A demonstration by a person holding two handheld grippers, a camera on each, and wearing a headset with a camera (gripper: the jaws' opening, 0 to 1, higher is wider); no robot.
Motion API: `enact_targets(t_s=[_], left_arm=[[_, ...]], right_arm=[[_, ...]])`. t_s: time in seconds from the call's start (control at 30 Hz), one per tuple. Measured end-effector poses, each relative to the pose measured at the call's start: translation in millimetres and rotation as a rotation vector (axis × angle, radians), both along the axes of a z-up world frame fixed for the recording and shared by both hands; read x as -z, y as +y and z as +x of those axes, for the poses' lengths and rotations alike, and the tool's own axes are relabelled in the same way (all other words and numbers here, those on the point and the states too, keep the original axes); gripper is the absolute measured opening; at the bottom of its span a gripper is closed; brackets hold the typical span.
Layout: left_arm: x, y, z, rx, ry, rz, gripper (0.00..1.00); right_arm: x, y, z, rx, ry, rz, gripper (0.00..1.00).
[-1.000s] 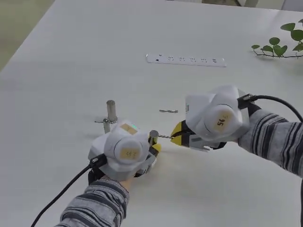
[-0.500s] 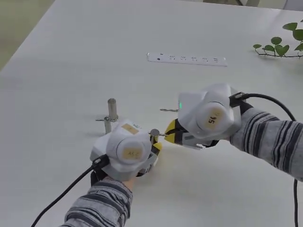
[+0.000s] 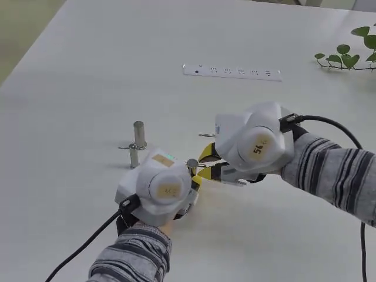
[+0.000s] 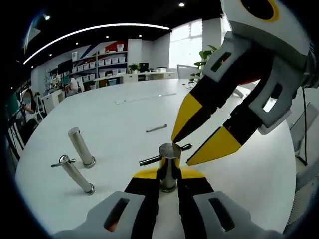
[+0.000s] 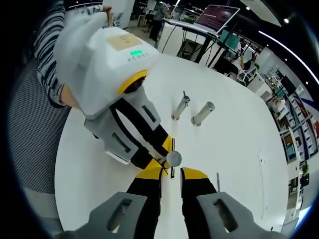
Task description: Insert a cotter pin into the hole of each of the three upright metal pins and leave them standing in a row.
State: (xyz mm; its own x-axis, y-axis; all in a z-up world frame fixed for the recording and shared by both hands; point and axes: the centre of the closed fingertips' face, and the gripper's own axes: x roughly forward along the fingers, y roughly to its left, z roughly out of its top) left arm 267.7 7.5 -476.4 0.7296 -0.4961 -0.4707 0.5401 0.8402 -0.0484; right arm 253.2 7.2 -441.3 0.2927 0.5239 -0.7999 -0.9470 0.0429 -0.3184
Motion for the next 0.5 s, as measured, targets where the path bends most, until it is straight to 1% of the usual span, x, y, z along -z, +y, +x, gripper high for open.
enact_targets(t_s=[0.17,0.3,0.5], left_arm=[[-0.2,0.2,-0.2,-0.016,0.003,-0.002,0.1],[-0.3,0.1,-0.5,-0.03,0.004,0.0,0.1],[-0.2,0.1,-0.6,-0.04,0.007,0.003,0.1]], right_arm=[[-2.1,-7.2,2.5,0.019,0.0,-0.006,0.07],[-1.1,-11.6,2.7,0.03,0.006,-0.007,0.02],[0.1,-10.7,2.3,0.042,0.018,0.006,0.0]])
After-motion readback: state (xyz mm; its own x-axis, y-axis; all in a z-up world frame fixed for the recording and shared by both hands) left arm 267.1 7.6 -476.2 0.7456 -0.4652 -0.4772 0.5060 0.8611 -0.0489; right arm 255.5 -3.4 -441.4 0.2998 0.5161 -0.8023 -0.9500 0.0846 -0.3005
